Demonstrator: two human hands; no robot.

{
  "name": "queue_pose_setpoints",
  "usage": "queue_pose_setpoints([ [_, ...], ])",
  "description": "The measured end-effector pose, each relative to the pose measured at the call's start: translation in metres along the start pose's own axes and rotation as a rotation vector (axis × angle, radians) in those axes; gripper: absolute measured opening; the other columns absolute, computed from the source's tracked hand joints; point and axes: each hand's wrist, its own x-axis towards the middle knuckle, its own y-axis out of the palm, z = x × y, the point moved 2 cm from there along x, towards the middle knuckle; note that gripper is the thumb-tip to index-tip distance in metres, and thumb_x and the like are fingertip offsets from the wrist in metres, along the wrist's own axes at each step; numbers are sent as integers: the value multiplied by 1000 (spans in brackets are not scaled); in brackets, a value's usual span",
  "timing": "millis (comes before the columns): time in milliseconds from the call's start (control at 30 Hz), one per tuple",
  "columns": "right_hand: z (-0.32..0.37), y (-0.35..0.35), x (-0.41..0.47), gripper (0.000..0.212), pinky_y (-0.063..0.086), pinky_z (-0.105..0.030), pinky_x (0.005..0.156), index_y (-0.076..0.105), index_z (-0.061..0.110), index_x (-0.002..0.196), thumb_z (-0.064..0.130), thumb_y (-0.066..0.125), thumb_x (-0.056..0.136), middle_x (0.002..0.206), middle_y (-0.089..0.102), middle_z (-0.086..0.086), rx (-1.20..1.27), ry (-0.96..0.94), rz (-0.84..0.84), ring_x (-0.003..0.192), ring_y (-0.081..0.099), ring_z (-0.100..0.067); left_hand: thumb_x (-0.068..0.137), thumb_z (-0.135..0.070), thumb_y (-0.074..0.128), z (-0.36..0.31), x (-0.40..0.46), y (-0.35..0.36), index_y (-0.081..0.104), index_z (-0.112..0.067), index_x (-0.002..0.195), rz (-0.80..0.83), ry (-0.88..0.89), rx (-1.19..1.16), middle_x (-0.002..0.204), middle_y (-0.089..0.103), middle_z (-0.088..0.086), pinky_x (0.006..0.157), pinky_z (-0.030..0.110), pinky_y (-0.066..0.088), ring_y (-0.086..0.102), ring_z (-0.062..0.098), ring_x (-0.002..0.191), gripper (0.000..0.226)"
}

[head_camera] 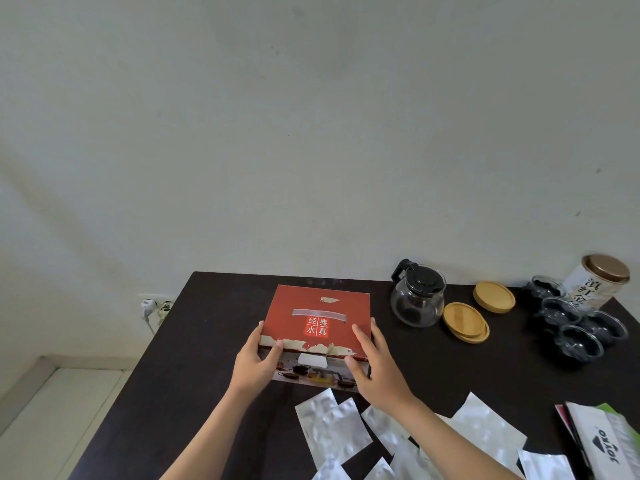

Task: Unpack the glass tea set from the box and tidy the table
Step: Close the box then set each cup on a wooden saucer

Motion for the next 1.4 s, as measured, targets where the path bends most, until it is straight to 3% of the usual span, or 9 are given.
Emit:
queue_pose_setpoints([
  [167,-15,14,-4,84,26,-40,116,-3,40,150,82,7,78,158,-22,-5,-289,17,45,148,2,-27,89,-22,62,-1,-3,5,24,-18,148,-5,-17,15,134,49,-3,91,23,44,53,9,114,70],
  [267,-5,14,-4,68,14,-54,111,27,22,149,59,29,92,160,2,-17,-517,-80,-100,147,6,-32,92,-15,55,-7,-3,10,21,-24,149,7,105,137,156,16,3,110,32,27,48,-15,112,67],
  [333,6,17,-5,57,17,-54,108,40,19,142,42,45,90,158,19,-11,-454,-227,-148,146,14,-26,94,-11,47,-7,0,15,26,-23,148,27,216,296,158,-4,0,118,47,3,34,1,135,59],
  [367,9,20,-7,54,19,-55,109,44,20,139,38,49,89,156,26,-6,-418,-311,-156,145,20,-24,95,-11,43,-6,2,17,28,-22,147,48,254,373,158,-7,-4,117,52,-2,10,12,146,56],
  [467,15,30,-8,40,29,-52,108,59,24,126,33,54,88,143,49,-1,-389,-444,-159,137,40,-21,99,-20,35,0,2,19,24,-26,148,74,320,507,157,-7,-10,115,52,-5,-21,11,140,51],
  [733,15,41,-4,29,41,-51,100,75,28,100,33,50,88,119,68,0,-393,-424,-211,116,61,-20,83,-59,11,10,2,19,15,-33,148,65,346,535,155,-12,-16,113,43,-6,-22,8,141,70],
  [1200,20,39,1,33,53,-47,91,75,22,98,36,46,93,109,71,-2,-332,-369,-263,106,66,-21,86,-58,15,10,1,21,20,-31,147,28,360,556,156,-5,-15,114,44,-1,-14,10,143,67],
  [1300,22,37,5,24,57,-43,85,70,19,106,29,58,87,111,68,1,-286,-318,-300,107,64,-19,87,-55,15,8,0,21,26,-27,147,6,377,617,155,-1,-11,112,44,-3,-12,12,143,67],
  [1400,20,33,9,46,48,-53,98,61,18,121,37,71,80,127,61,-3,-372,-222,-252,121,57,-23,87,-50,18,4,1,20,33,-22,145,-19,411,697,155,5,-6,111,45,-3,-7,16,144,66],
])
